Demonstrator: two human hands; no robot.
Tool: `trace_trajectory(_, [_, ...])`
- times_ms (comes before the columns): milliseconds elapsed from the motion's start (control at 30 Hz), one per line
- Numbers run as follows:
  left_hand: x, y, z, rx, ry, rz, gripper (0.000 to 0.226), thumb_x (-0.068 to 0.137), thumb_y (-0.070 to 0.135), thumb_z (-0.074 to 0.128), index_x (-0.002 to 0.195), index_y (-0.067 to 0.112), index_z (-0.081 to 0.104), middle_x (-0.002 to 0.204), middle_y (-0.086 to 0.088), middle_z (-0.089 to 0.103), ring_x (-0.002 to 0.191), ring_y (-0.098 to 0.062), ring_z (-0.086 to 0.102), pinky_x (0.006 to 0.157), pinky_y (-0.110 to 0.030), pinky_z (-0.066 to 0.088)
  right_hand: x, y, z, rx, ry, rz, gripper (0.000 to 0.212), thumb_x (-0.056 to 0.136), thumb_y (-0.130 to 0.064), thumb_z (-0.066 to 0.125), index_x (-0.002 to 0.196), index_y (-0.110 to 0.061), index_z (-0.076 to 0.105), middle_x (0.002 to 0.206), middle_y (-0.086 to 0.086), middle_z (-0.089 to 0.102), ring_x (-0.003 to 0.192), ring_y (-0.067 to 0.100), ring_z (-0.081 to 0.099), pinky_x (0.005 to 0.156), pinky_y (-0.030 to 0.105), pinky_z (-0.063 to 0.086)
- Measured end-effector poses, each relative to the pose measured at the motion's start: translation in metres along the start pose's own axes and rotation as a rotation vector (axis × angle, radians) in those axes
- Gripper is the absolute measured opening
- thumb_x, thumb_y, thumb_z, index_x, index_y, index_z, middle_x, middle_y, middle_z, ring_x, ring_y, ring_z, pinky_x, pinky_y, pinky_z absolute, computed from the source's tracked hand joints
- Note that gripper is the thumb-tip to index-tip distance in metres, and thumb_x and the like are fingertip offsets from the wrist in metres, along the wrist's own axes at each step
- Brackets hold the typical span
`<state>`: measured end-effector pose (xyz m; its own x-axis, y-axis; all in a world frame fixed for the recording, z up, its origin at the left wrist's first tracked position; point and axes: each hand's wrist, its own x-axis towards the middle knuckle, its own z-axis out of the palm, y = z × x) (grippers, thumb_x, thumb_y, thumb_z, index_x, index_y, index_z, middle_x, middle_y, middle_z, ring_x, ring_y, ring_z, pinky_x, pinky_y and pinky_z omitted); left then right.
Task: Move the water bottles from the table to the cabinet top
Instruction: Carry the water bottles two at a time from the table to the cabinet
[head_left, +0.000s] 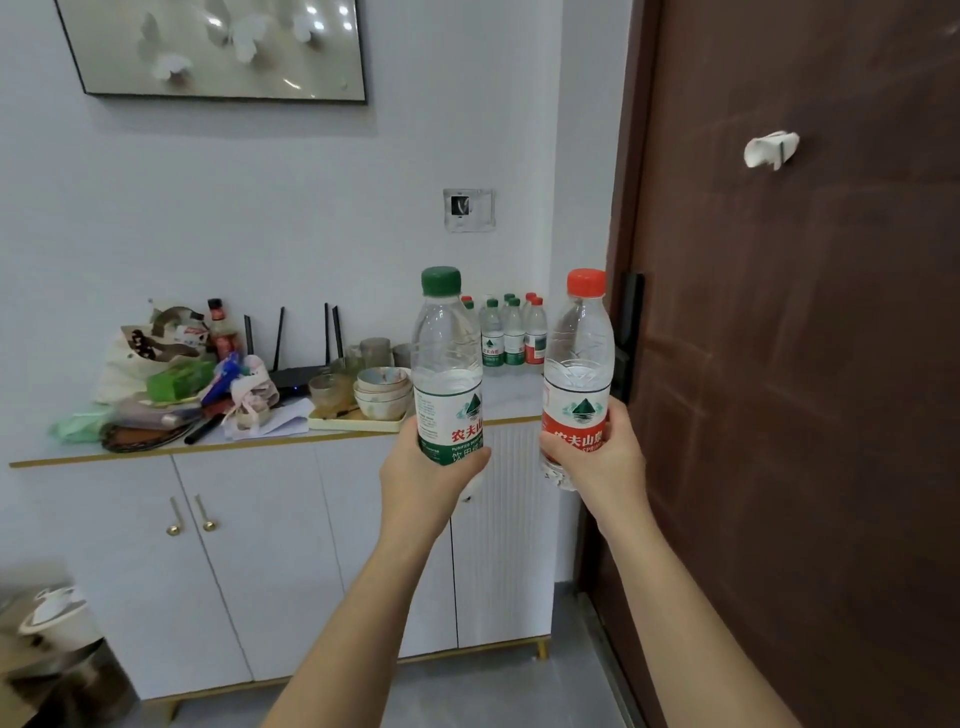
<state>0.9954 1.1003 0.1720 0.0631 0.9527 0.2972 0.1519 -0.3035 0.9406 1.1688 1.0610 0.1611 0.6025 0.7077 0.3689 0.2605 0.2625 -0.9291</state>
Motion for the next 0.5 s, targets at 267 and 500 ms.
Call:
trace_trajectory(267, [0.122, -0.032, 0.066, 0.035, 0.024, 0.024, 0.055, 0.069, 0.019, 0.084, 0.115, 0.026, 0.056, 0.102, 0.012, 0.065, 0.088, 0.003, 0.060, 0.060, -0.007, 0.045, 0.140, 0.061, 0.042, -0.026, -0.021, 0.011, 0.071, 0.067, -0.015, 0.087, 0.126, -0.029, 0.050, 0.111, -0.008, 0.064, 0.105, 0.015, 0.063, 0.091, 0.035, 0.054])
trace_trajectory(500, [0.200, -0.065, 0.120, 0.045, 0.045, -0.032, 0.055, 0.068, 0.021, 0.085, 0.116, 0.021, 0.058, 0.103, 0.008, 0.067, 0.090, -0.004, 0.063, 0.070, -0.016, 0.049, 0.228, 0.107, 0.057, -0.056, -0.037, 0.019, 0.070, 0.065, -0.016, 0.088, 0.124, -0.027, 0.052, 0.103, -0.014, 0.063, 0.099, 0.011, 0.063, 0.088, 0.032, 0.052])
